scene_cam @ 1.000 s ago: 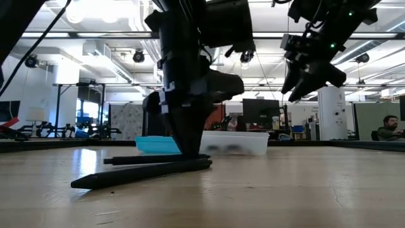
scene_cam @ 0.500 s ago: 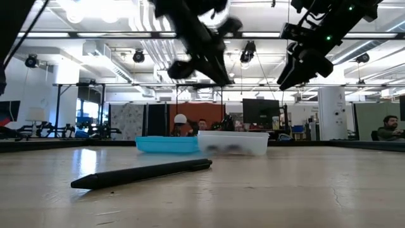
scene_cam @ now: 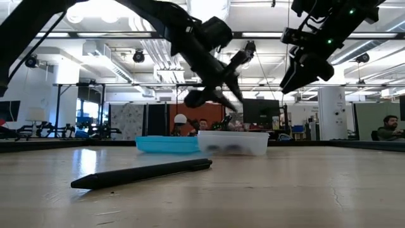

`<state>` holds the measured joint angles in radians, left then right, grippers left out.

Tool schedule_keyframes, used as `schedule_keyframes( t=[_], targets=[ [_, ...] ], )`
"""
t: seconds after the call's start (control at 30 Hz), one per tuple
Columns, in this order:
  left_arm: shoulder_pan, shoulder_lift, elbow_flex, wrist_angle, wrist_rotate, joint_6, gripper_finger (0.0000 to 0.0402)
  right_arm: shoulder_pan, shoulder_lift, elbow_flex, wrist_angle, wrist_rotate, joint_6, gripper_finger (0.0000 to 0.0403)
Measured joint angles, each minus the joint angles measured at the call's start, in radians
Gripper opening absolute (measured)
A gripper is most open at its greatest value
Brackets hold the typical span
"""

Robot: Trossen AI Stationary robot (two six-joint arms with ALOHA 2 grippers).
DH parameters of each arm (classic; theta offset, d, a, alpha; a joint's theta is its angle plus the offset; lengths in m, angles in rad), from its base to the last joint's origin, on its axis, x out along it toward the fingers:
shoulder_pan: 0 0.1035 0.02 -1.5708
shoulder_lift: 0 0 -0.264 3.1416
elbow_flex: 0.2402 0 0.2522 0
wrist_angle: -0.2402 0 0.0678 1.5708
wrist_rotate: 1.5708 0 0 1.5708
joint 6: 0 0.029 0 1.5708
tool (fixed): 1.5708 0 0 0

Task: Pick & place school supplies into a supply box
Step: Put the black pen into the supply box

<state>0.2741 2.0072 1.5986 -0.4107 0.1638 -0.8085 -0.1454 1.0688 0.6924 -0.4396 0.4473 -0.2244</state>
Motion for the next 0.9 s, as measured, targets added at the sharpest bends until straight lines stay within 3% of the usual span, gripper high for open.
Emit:
schedule_keyframes(
  t=[0.17, 0.3, 0.53, 0.67, 0.73, 0.9],
  targets=[
    [-0.046, -0.102, -0.004, -0.211, -0.05, 0.253, 0.0101, 0.001, 0.0, -0.013, -0.026, -0.008, -0.013, 0.0233],
    [-0.144, -0.211, -0.029, -0.313, -0.05, 0.384, 0.0102, 0.006, 0.004, -0.027, -0.025, -0.165, -0.062, 0.0233],
    [-0.37, -0.315, -0.28, -0.217, -0.128, 0.155, 0.0103, 0.093, 0.069, -0.001, 0.004, -0.234, -0.072, 0.0233],
    [-0.482, -0.354, -0.448, -0.018, -0.166, -0.026, 0.0103, 0.154, 0.16, 0.058, 0.027, -0.288, -0.041, 0.0233],
    [-0.529, -0.359, -0.495, 0.089, -0.183, -0.118, 0.0103, 0.157, 0.207, 0.086, 0.026, -0.282, 0.016, 0.0233],
    [-0.601, -0.3, -0.52, 0.096, -0.256, -0.266, 0.0103, 0.142, 0.256, 0.126, 0.0, -0.184, 0.147, 0.0233]
  ],
)
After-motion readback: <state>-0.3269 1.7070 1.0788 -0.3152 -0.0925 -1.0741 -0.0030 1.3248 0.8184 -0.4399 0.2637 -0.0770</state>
